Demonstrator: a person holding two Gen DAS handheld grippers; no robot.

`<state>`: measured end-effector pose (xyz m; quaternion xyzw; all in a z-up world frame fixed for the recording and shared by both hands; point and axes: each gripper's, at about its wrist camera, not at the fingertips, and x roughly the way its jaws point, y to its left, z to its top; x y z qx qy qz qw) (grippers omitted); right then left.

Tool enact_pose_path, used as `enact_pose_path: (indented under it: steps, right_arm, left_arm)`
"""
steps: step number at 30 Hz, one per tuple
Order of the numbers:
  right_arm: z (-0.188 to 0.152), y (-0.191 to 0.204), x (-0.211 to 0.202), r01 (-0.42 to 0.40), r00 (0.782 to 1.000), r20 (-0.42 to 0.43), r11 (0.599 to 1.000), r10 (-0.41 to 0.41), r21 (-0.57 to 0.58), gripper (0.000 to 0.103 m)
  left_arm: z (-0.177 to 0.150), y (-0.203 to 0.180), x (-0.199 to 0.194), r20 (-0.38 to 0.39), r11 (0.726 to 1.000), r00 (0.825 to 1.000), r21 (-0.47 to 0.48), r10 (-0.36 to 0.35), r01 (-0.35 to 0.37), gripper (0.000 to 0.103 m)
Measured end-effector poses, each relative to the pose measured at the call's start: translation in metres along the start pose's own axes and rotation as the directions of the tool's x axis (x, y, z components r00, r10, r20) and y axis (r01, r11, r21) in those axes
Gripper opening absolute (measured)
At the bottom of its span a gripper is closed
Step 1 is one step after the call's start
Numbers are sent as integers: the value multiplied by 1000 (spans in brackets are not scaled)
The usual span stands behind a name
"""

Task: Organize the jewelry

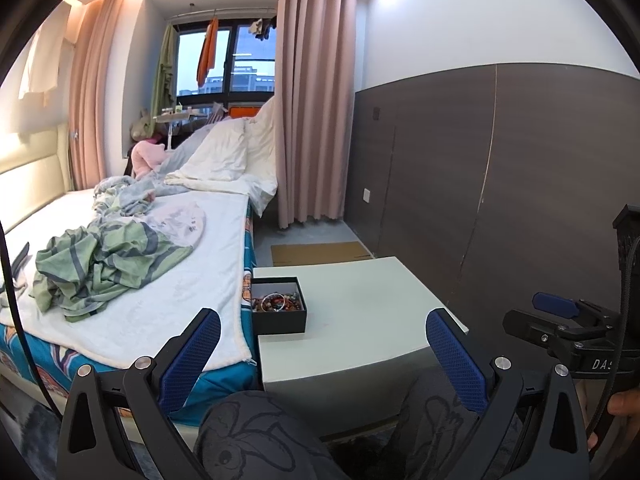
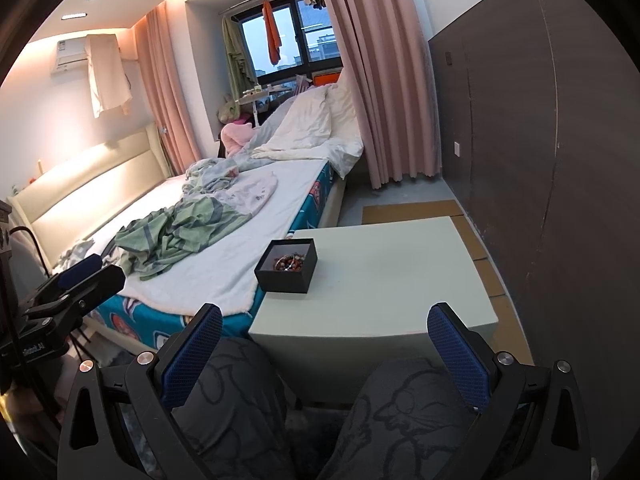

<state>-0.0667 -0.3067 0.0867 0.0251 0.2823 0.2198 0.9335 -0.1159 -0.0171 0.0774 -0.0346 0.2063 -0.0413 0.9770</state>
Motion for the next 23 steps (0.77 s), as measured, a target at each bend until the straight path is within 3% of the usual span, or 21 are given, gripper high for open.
enact_pose_path:
  steps: [23]
  right_arm:
    - [7, -4, 9, -4, 1000, -28, 1000, 4, 4, 103]
  left_arm:
    - [5, 3, 6, -1, 1000, 1000, -8, -1, 1, 102]
